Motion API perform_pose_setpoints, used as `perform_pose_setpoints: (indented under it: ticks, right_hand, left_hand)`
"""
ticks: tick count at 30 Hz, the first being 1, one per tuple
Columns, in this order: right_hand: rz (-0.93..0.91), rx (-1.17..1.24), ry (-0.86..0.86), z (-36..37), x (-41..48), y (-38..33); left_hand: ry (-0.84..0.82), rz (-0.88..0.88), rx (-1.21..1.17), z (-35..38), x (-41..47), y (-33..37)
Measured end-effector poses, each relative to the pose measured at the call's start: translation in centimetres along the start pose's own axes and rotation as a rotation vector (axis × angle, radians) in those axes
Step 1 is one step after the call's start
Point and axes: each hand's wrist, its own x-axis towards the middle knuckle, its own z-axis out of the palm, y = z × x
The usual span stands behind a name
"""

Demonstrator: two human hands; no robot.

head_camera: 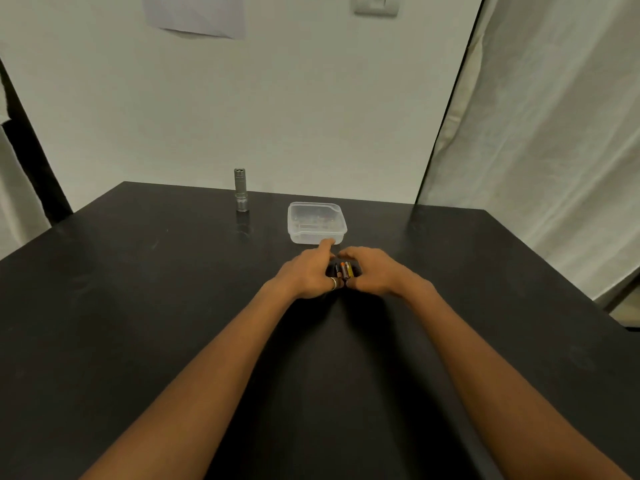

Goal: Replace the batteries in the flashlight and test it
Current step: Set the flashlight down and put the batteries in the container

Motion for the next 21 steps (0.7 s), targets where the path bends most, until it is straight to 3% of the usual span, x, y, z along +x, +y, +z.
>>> perform_pose_setpoints:
  ticks: [13,21]
  right_hand:
    - [-0.010,0.138,0.038,0.8,0.9,1.3]
    - [-0.040,0.356,0.305,-0.7,2.2,0.0]
  left_hand:
    - [0.009,0.018,-0.069,0.5,0.7,-0.4]
    - [0.333,0.026,-0.288,-1.4,1.0,-0.2]
